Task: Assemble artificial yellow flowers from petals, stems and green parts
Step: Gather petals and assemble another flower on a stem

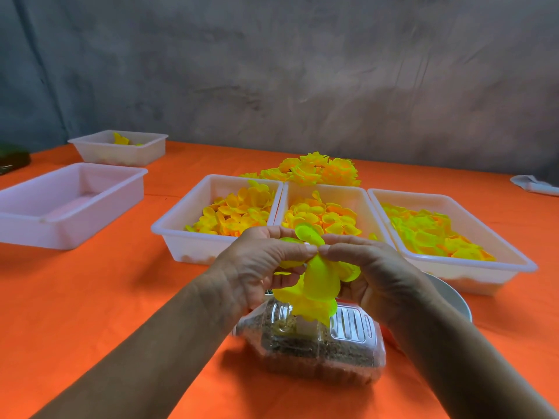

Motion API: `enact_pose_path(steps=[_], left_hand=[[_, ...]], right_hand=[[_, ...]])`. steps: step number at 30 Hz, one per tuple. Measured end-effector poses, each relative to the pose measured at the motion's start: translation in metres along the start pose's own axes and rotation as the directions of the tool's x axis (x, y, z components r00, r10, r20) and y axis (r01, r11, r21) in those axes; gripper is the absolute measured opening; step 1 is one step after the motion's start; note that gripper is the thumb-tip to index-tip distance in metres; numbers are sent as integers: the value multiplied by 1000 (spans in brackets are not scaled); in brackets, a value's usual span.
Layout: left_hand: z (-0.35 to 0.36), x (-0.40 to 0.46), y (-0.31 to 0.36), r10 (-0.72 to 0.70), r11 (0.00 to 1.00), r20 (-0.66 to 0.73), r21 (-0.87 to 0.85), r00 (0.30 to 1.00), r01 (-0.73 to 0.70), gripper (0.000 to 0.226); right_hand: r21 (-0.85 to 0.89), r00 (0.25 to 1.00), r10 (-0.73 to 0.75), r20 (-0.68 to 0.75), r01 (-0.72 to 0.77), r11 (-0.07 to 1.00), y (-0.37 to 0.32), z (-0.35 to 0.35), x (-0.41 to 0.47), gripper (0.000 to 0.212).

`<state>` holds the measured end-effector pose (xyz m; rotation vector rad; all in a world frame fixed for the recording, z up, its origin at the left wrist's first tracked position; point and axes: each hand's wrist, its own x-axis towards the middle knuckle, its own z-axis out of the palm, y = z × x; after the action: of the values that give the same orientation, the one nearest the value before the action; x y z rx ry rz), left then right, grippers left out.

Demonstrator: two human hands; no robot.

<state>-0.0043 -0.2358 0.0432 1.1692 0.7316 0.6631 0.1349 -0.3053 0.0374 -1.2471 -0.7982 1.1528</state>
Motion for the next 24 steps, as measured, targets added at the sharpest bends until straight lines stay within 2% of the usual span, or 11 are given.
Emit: enact_pose_path(steps=[2,9,16,19,21,24], left_hand=[[-1,0,0,-1,1000,5,-4,1000,1,39],[-3,-1,0,9,1000,34,-3,999,-9,33],[-4,1,-1,-72,997,61,6,996,71,32],[-4,3,1,-83,996,56,40,995,80,34],[-5,3,3,-79,992,83,107,993,70,24],[-7,3,5,-84,983,115,172,990,63,14]], right_hand=[[19,1000,18,8,-19,1000,0,1,0,48],[47,998,29,53,-31,998,-1,-3,-2,46],[48,996,81,28,-83,995,2,-2,1,45],[32,996,83,15,-83,996,1,-3,2,34],[9,997,75,12,-76,997,0,-4,2,25],[-26,998,65,6,-65,998,0,-5,1,34]])
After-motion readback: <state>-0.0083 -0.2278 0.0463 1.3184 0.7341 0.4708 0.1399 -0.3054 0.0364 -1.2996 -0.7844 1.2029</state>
